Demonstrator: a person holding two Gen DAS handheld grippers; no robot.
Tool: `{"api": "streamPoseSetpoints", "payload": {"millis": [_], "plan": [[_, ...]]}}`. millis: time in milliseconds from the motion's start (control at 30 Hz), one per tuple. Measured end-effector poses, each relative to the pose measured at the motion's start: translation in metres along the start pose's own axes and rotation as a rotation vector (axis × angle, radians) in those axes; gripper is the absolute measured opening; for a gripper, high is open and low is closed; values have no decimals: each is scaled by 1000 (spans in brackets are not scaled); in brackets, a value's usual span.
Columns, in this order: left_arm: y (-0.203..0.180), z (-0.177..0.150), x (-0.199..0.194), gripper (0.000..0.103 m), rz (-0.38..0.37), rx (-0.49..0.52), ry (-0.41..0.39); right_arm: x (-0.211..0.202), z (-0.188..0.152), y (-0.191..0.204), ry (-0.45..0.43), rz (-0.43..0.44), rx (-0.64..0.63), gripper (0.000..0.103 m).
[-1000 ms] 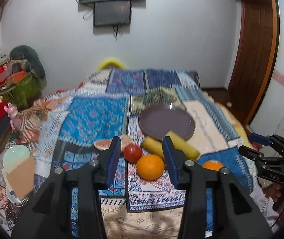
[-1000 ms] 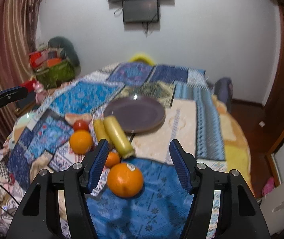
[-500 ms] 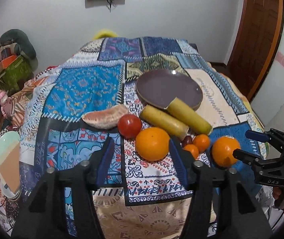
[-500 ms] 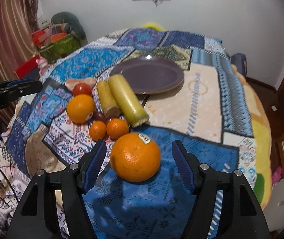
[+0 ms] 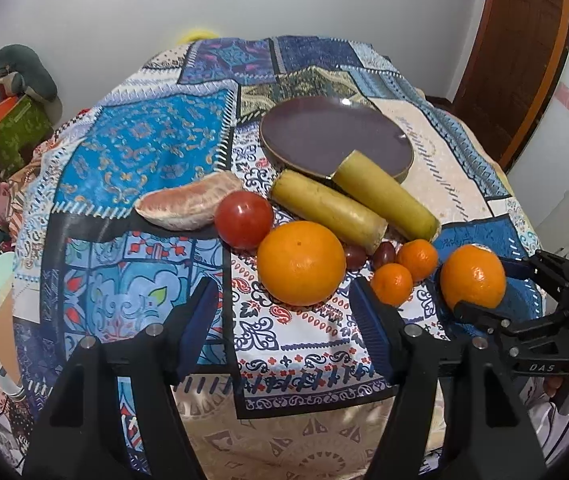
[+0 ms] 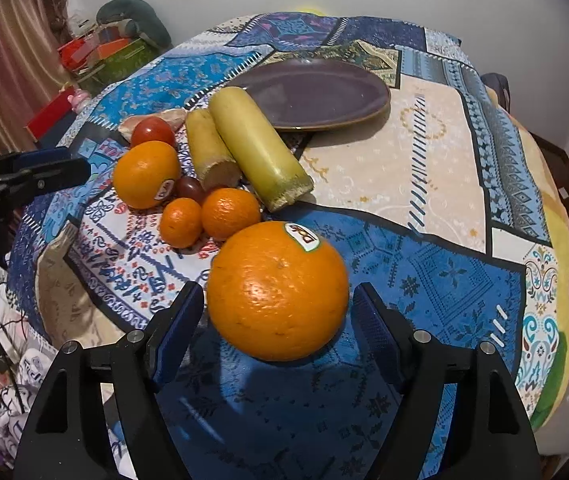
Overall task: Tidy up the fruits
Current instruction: 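Grasp the stickered large orange with the right tool while the left tool grasps another large orange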
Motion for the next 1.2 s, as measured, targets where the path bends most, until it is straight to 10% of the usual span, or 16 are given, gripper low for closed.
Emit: {"api": "streamPoseSetpoints", "payload": {"millis": [1200], "plan": [[-6,11,72,66,-37,-33,104,-20,28,-40,-128,-21,102,66]]}}
Point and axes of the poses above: each gripper's, at about its wrist camera, not at the fingertips, and x roughly the way its jaws point, y to its left, z to its top, the point moved 2 cm from there along x, roughly the way its jaws point, and after that the axes turned 8 degrees about -x, right-handed, at the moved point
